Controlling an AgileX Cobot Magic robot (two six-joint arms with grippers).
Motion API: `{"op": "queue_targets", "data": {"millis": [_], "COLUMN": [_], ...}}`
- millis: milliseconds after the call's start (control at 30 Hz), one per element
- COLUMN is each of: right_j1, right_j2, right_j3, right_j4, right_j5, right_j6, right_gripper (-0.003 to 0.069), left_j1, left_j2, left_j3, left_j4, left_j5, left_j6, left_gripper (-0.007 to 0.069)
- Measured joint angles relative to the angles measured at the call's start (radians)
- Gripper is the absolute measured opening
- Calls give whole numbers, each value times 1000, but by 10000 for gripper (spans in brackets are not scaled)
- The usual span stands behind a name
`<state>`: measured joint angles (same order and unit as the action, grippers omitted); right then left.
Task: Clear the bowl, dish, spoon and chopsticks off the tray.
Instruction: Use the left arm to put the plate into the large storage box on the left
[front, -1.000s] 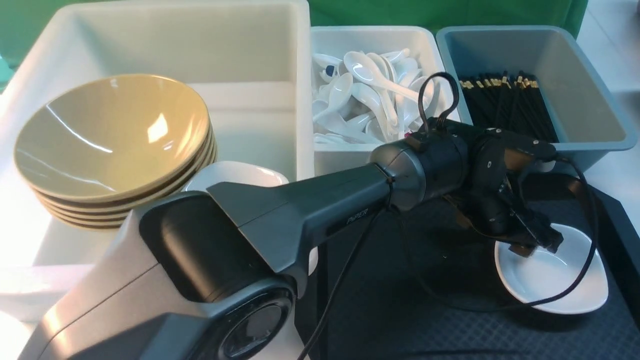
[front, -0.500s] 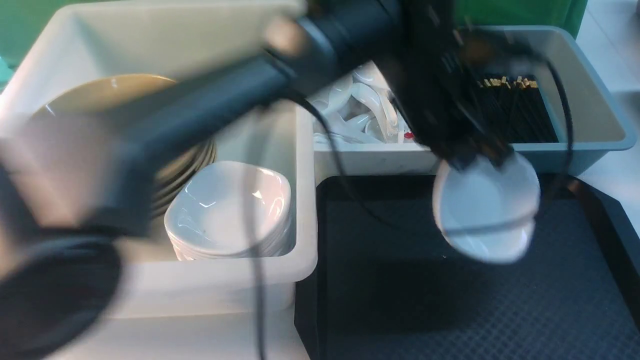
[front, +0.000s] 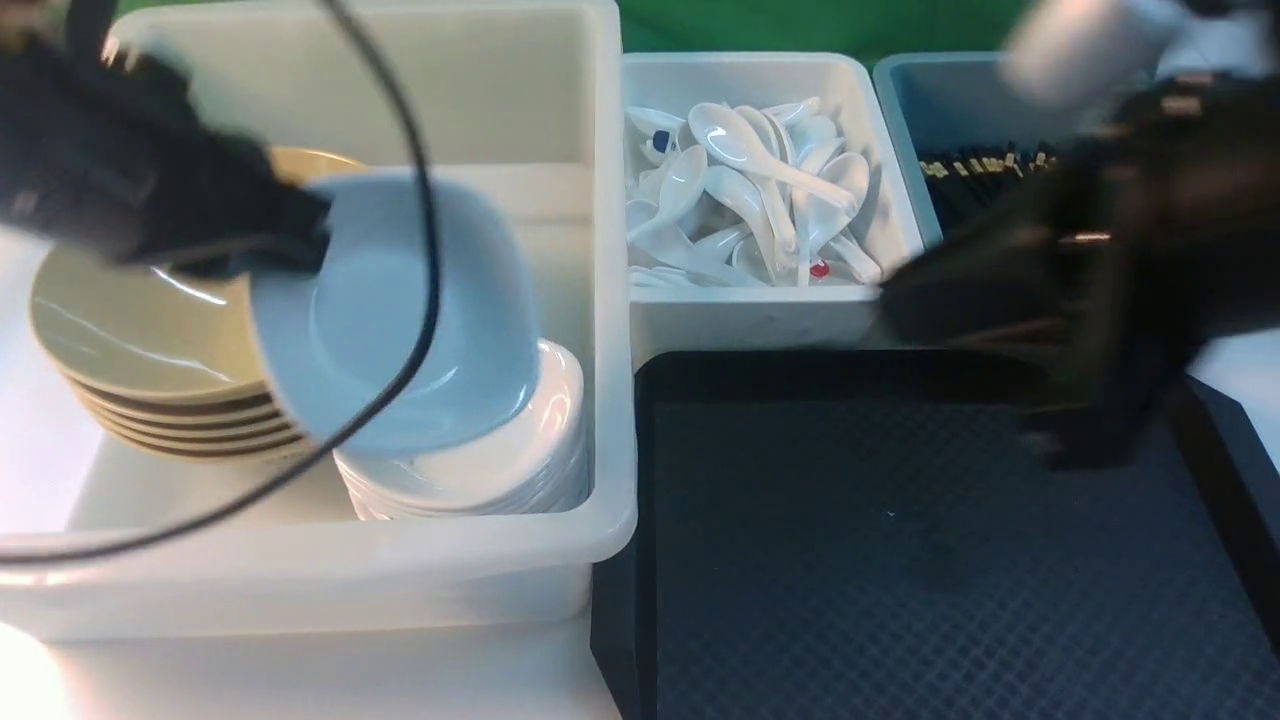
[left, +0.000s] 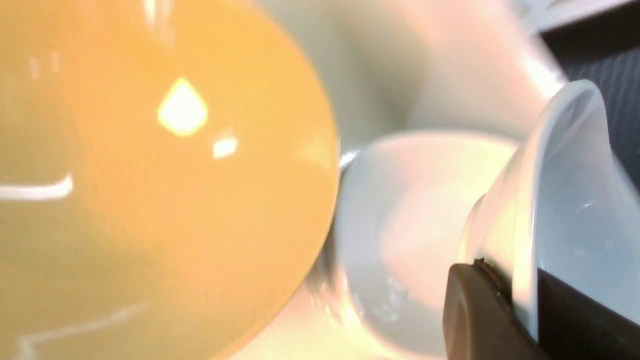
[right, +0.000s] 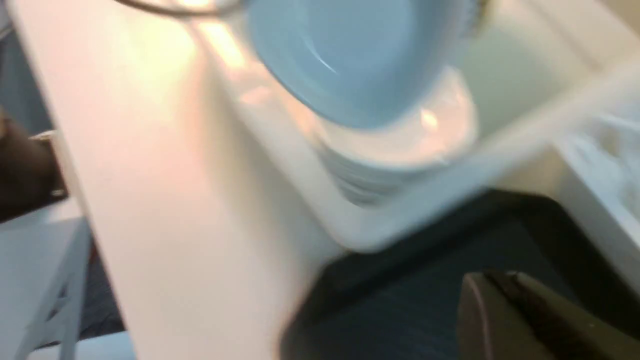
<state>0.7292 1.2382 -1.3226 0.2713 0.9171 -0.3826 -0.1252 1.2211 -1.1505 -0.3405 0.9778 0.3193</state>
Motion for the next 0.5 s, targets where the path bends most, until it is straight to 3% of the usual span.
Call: {"op": "queue_targets", "data": {"millis": [133, 300, 433, 500], "right_j1": [87, 124, 127, 127], "right_j2": [120, 189, 189, 181], "right_j3": [-59, -67, -67, -67], "right_j4": [7, 6, -10, -28], "right_j5": [-6, 44, 71, 77], "right_j6": [-3, -3, -3, 12], "right_gripper": [46, 46, 46, 46], "left_j1": [16, 16, 16, 16], "left_j2": [34, 110, 171, 209], "left_j3": [55, 58, 58, 58], "left_j4": [-94, -116, -116, -113], "left_j5": [-29, -98, -131, -134], "left_j6": [105, 185, 263, 322], "left_gripper": [1, 20, 112, 231]}}
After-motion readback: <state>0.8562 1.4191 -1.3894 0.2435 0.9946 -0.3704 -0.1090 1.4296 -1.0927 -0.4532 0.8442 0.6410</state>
